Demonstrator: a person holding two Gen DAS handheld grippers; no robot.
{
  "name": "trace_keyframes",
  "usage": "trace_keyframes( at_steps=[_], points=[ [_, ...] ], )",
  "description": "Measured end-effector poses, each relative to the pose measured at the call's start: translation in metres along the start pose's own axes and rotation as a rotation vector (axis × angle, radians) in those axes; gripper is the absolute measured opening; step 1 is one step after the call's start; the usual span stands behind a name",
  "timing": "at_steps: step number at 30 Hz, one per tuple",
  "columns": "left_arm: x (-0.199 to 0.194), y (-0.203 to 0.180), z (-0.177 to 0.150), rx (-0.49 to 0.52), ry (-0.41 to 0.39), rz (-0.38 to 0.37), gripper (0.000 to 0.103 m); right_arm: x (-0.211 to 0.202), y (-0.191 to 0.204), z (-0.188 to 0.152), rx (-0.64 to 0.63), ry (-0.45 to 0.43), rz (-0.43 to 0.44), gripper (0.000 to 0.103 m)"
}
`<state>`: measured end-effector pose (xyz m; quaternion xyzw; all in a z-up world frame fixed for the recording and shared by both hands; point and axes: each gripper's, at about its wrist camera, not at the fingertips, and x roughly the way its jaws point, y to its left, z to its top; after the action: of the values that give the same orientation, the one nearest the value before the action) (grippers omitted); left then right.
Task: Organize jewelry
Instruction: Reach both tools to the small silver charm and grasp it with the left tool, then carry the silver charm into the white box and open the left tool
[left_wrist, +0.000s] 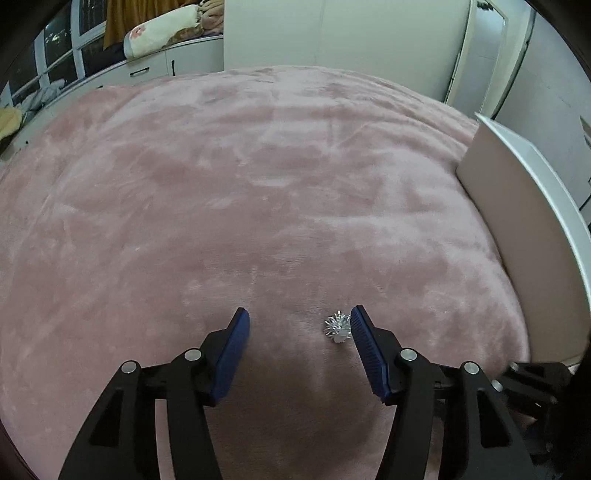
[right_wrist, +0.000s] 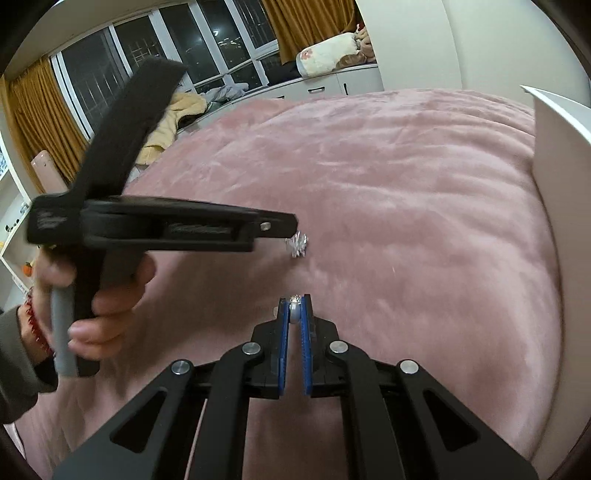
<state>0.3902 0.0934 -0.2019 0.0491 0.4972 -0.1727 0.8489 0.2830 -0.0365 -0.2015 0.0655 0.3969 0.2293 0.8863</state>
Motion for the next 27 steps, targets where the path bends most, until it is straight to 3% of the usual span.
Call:
trace_keyframes(
  at_steps=[2, 3, 5, 7, 18, 27],
  points=[
    [0.011, -0.008, -0.003, 0.025, 0.039, 0.008, 0.042, -0.010, 0.002, -0.005, -0.008, -0.003, -0.001, 0.007],
    [0.012, -0.010, -0.004, 0.030, 0.039, 0.006, 0.040, -0.014, 0.002, -0.008, -0.012, -0.002, -0.002, 0.007],
    [0.011, -0.017, -0.006, 0.037, 0.031, -0.003, 0.022, -0.023, 0.003, -0.014, -0.022, -0.002, -0.010, 0.007],
    [0.009, -0.021, -0.007, 0.039, 0.030, -0.019, 0.013, -0.029, 0.003, -0.019, -0.033, 0.002, -0.019, 0.007],
    [-0.018, -0.031, -0.011, 0.053, 0.000, -0.020, 0.011, -0.066, -0.003, -0.022, -0.046, -0.033, -0.053, 0.007],
    [-0.064, -0.043, -0.001, 0.081, -0.069, -0.023, 0.011, -0.097, 0.000, -0.013, -0.047, -0.082, -0.059, 0.007]
  ],
)
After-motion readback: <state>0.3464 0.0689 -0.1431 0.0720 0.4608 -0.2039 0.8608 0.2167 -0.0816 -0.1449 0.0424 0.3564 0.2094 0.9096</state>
